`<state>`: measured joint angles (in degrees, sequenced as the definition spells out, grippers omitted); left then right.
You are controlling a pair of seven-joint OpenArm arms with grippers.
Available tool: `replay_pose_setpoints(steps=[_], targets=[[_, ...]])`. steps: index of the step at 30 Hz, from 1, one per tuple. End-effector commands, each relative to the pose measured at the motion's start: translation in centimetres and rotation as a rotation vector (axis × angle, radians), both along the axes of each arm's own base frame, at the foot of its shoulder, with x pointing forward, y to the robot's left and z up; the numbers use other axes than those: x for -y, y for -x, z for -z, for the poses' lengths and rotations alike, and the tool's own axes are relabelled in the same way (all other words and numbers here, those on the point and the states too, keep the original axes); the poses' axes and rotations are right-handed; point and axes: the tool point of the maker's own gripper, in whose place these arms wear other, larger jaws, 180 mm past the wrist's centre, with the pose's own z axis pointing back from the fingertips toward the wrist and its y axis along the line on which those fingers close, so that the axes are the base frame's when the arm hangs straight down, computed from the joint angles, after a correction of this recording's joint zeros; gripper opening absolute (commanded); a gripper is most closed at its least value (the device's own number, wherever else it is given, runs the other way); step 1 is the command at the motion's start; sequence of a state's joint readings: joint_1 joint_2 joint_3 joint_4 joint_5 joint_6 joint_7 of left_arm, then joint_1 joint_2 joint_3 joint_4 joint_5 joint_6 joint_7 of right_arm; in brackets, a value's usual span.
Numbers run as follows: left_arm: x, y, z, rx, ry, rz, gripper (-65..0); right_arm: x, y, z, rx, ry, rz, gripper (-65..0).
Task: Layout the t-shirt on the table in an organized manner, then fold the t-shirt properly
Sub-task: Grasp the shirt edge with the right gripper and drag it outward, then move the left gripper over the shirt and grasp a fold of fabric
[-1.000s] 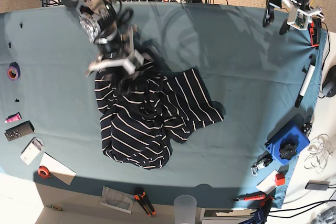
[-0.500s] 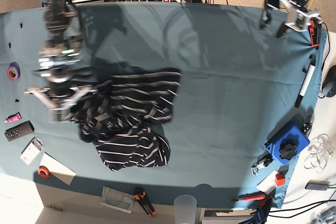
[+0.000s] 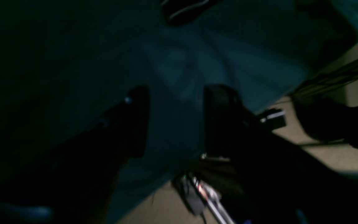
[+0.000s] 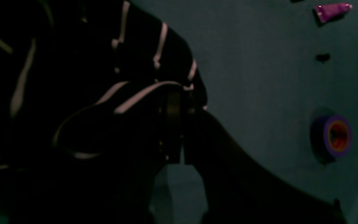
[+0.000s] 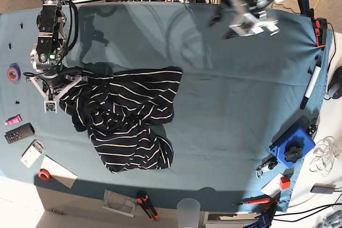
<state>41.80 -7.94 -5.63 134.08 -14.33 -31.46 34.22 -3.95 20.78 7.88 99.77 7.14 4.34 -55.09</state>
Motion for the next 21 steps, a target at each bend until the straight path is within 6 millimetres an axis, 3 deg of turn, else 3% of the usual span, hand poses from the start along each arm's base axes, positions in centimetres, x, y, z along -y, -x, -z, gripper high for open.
replay_pose_setpoints(steps=[1,4,6,11,14,17,21], targets=[[0.5,-0.2,-0.9,0.035,0.013,0.010,-36.5,0.7,-0.8,-2.1,0.052,0.036,0.001,-65.0],[1.3,-0.9,-0.9,0.090,-0.053,0.051,-36.4,0.1,-0.7,-2.9,0.051,0.030,-0.005,-51.6],[1.8,-1.4,-1.4,0.160,-0.095,0.074,-36.4,-0.6,-0.8,-3.7,0.068,0.016,-0.019,-46.7],[4.0,-2.5,-3.4,0.306,-0.096,0.122,-36.4,-0.9,-1.2,-6.7,0.147,0.077,-0.027,-46.6],[3.9,-4.4,-4.4,0.335,-0.079,0.032,-36.4,0.1,-1.0,-8.9,0.207,0.147,0.032,-46.6],[4.6,-5.7,-1.8,0.278,-0.094,0.016,-36.4,1.6,-0.6,-10.0,0.243,0.209,0.109,-46.6],[6.2,-7.1,1.6,0.214,-0.133,0.078,-36.5,2.1,-0.1,-9.9,0.232,0.242,0.128,-46.7]])
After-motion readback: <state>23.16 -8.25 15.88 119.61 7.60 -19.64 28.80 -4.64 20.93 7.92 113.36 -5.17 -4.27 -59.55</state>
